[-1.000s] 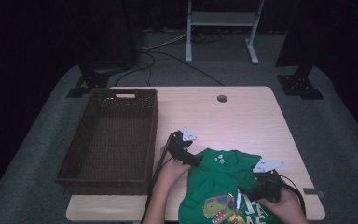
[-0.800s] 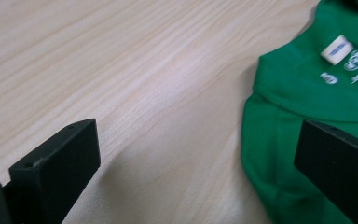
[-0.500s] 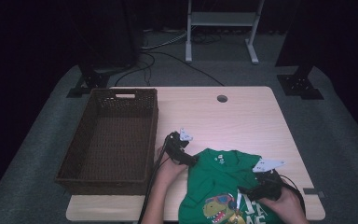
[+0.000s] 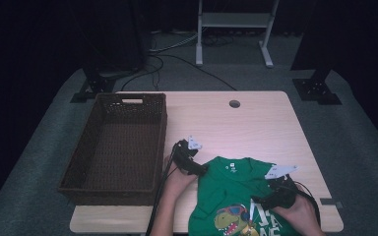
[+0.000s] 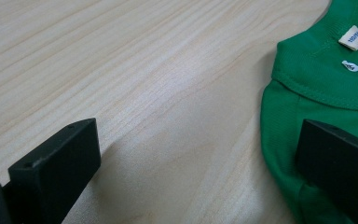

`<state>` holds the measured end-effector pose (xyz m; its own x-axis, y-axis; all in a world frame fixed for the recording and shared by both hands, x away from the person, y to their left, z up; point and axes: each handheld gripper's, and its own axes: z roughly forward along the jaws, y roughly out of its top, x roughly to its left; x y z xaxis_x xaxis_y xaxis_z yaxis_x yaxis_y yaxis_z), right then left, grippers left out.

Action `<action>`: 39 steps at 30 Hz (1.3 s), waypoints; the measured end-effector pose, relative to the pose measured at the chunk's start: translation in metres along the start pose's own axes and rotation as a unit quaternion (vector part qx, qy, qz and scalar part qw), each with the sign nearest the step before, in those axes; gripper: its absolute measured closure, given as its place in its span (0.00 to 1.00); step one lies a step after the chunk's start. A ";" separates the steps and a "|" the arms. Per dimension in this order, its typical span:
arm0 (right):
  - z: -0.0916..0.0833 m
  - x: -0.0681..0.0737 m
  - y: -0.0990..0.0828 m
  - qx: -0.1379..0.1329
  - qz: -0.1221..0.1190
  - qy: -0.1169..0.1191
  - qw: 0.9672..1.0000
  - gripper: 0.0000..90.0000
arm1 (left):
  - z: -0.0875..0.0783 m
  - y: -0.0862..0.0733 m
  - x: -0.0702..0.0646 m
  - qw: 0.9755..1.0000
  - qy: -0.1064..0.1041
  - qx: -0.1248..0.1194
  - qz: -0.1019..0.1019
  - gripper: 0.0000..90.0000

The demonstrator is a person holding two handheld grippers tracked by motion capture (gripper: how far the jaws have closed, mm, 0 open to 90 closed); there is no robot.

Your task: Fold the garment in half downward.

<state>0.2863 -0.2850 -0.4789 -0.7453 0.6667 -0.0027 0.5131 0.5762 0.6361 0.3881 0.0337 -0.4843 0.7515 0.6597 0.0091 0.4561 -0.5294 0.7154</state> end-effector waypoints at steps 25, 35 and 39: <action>-0.014 -0.030 0.017 -0.040 0.006 -0.001 0.999 0.00 | 0.000 0.000 0.000 1.000 0.000 0.000 -0.001 0.00; -0.015 -0.043 0.026 -0.051 0.005 -0.002 0.999 0.00 | 0.000 0.000 0.000 1.000 0.000 0.000 -0.001 0.00; -0.013 -0.051 0.028 -0.052 0.008 0.000 0.999 0.00 | 0.000 0.000 0.000 1.000 0.000 0.000 0.000 0.00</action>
<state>0.3331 -0.3097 -0.4509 -0.7380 0.6747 0.0083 0.4775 0.5135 0.7129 0.3882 0.0337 -0.4843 0.7511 0.6602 0.0083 0.4566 -0.5285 0.7157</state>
